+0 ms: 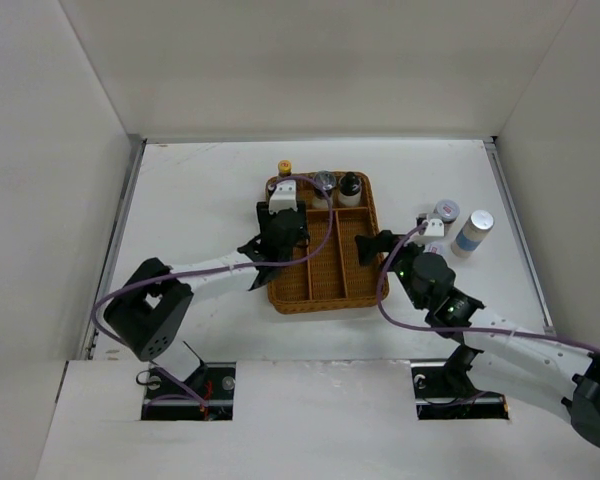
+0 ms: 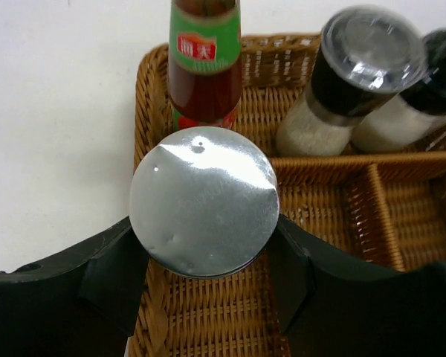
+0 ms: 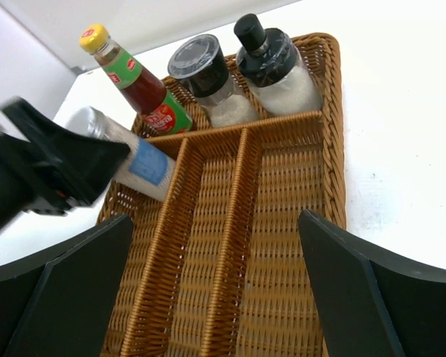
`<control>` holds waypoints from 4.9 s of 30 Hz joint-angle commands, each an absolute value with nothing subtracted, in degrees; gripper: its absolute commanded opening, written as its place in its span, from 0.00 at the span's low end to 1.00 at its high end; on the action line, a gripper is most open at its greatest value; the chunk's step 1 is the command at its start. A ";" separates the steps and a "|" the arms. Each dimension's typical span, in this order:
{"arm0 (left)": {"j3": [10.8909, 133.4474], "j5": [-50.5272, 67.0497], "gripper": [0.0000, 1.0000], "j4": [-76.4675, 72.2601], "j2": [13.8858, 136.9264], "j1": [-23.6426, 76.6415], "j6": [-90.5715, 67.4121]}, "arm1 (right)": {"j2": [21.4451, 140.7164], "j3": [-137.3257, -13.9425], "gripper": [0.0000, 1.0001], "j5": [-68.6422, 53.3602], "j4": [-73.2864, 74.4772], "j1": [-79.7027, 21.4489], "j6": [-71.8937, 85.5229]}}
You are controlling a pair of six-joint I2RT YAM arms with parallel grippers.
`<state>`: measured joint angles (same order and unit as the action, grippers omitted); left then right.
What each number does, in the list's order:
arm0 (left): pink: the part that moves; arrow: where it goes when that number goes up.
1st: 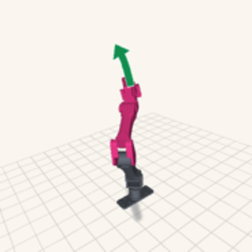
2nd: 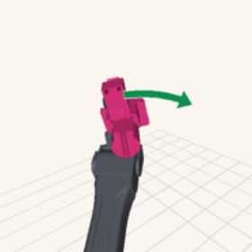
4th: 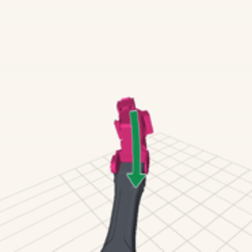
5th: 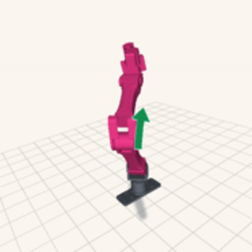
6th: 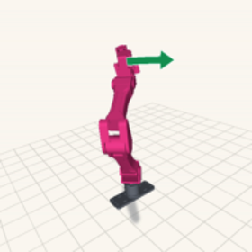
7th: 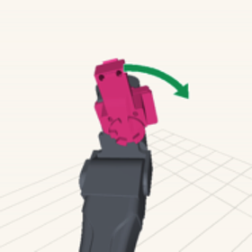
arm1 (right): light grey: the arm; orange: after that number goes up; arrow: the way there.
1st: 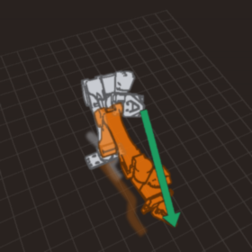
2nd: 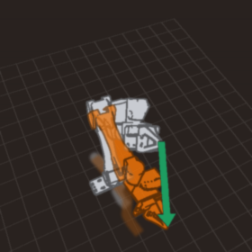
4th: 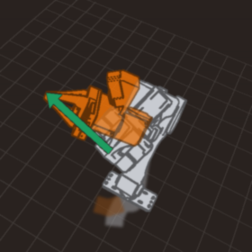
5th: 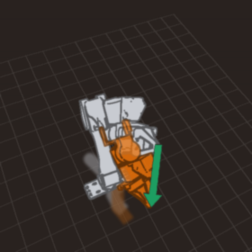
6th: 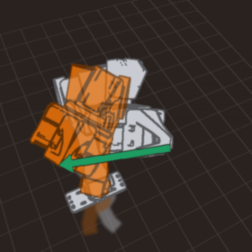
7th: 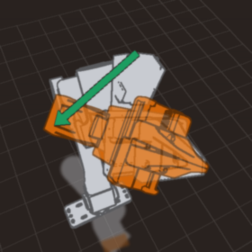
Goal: Organize the condiment bottles
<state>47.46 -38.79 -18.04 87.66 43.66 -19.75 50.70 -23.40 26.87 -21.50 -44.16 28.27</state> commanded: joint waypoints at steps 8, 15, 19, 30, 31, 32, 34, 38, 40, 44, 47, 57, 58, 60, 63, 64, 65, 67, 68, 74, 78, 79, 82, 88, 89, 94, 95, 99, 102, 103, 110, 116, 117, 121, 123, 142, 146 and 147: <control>45.26 -42.54 0.69 -27.25 86.93 44.43 -19.34 | 49.75 -26.10 1.00 33.82 -18.38 -43.90 26.90; 38.51 -41.84 0.93 -28.12 72.89 46.18 -19.86 | 44.30 -29.88 0.80 46.04 -2.66 -41.45 26.46; 30.78 -42.10 0.95 -32.77 62.69 46.80 -20.74 | 43.51 -32.69 0.49 50.97 6.74 -38.37 27.68; 13.89 -41.22 0.94 -40.96 53.27 41.09 -32.16 | 51.41 -37.62 1.00 42.10 20.13 -24.75 32.60; 13.10 -40.87 0.94 -40.96 52.57 40.57 -33.04 | 52.20 -37.27 1.00 41.32 19.95 -23.61 32.87; 12.75 -40.70 0.94 -41.22 52.38 40.39 -33.39 | 52.82 -37.18 1.00 40.44 19.95 -22.90 33.13; 12.22 -40.43 0.94 -41.22 52.21 39.77 -33.84 | 55.53 -37.44 1.00 36.14 19.16 -21.84 33.22; 12.04 -39.90 0.94 -41.48 53.61 39.59 -34.36 | 60.02 -37.35 1.00 34.11 14.78 -20.87 32.70; 12.22 -39.55 0.94 -42.18 55.36 39.59 -34.45 | 62.83 -37.70 1.00 33.32 13.10 -19.47 32.08; 12.39 -38.41 0.94 -42.80 57.30 39.51 -35.07 | 67.23 -37.88 1.00 30.94 8.98 -17.71 31.90; 12.39 -38.41 0.94 -43.07 58.01 39.33 -35.16 | 69.69 -37.97 0.90 30.06 7.30 -16.75 31.64; 12.66 -37.27 0.94 -43.15 58.27 38.28 -35.33 | 58.63 -45.51 0.53 43.76 9.49 -26.92 23.92; 12.66 -37.27 0.94 -43.15 58.27 38.19 -35.33 | 58.54 -46.48 0.53 43.86 9.06 -28.59 23.73; 12.66 -37.35 0.94 -43.15 58.36 37.84 -35.42 | 60.80 -49.29 0.53 42.72 7.04 -33.42 23.56; 12.04 -37.18 0.94 -42.63 56.87 36.78 -35.51 | 68.35 -54.04 0.53 38.86 2.30 -39.40 22.50; 11.69 -37.35 0.94 -42.54 56.00 36.52 -35.59 | 71.16 -55.62 0.53 37.28 0.28 -40.81 22.15; 11.34 -37.61 0.94 -42.54 55.20 36.17 -35.68 | 73.71 -57.20 0.53 35.26 -1.56 -41.87 22.32; 10.73 -37.44 0.94 -42.54 54.32 35.12 -35.95 | 78.38 -60.80 0.53 31.92 -4.12 -43.37 22.50; 10.55 -37.18 0.94 -42.54 54.14 34.41 -36.21 | 80.92 -62.56 0.53 30.60 -4.74 -43.89 22.50; 10.46 -35.25 0.94 -42.01 54.93 32.56 -37.44 | 91.92 -68.46 0.53 26.81 -8.34 -44.87 22.32; 10.55 -33.67 0.94 -41.84 54.84 32.04 -37.44 | 97.55 -70.31 0.53 25.58 -11.16 -44.61 21.01; 10.55 -33.49 0.94 -41.84 54.84 31.86 -37.44 | 98.78 -70.75 0.53 26.01 -11.60 -44.34 20.83; 10.72 -33.31 0.94 -41.84 55.46 31.25 -37.44 | 102.03 -71.80 0.55 25.49 -12.30 -43.64 20.66; 10.81 -32.78 0.93 -41.84 55.46 30.89 -37.53 | 105.21 -72.69 0.72 27.51 -11.60 -43.72 20.04; 10.72 -32.70 0.93 -41.75 55.37 30.89 -37.53 | 104.42 -72.42 0.78 27.77 -11.43 -43.72 19.78; 10.63 -32.61 0.93 -41.92 55.28 30.80 -37.79 | 94.51 -69.62 0.93 29.27 -7.04 -42.41 19.34; 10.81 -32.52 0.93 -41.75 55.46 30.80 -37.88 | 91.61 -68.04 0.94 29.35 -6.51 -41.97 19.34; 10.64 -32.26 0.93 -41.92 55.02 31.16 -38.14 | 79.14 -58.65 0.94 32.59 -5.19 -38.46 20.04; 10.81 -32.17 0.93 -41.75 55.90 31.24 -38.76 | 69.46 -51.00 0.95 40.84 -3.96 -33.20 20.57; 10.81 -31.91 0.93 -41.84 55.99 31.59 -39.02 | 66.65 -49.06 0.98 43.91 -3.61 -30.57 20.48; 11.34 -31.38 0.92 -43.86 59.77 34.32 -39.81 | 63.45 -47.81 1.00 56.24 -1.68 -12.20 13.72; 10.81 -31.38 0.93 -43.86 58.10 35.46 -39.90 | 67.93 -49.30 1.00 47.39 2.80 -4.44 16.25; 10.81 -31.29 0.93 -43.86 58.18 35.46 -39.90 | 68.37 -49.57 1.00 46.42 4.03 -4.00 17.65; 11.07 -31.29 0.93 -43.86 58.97 35.64 -40.08 | 71.27 -49.74 1.00 41.68 4.57 -1.19 20.12; 11.16 -31.03 0.93 -43.86 59.06 35.64 -40.17 | 72.94 -50.01 1.00 38.69 4.31 -0.57 21.09; 11.34 -30.67 0.93 -44.21 59.76 34.94 -40.17 | 57.67 -45.26 0.55 45.88 1.49 -8.64 21.36; 11.08 -31.02 0.93 -44.03 58.97 34.85 -40.17 | 56.60 -48.59 0.55 46.58 3.69 -16.54 20.30; 11.07 -31.11 0.93 -44.12 58.97 34.76 -40.17 | 56.78 -49.73 0.55 45.97 3.69 -18.57 20.39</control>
<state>10.46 -31.18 -41.34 60.10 35.27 -39.51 57.08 -45.19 43.94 6.13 -14.66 21.41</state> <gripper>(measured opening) 0.927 0.680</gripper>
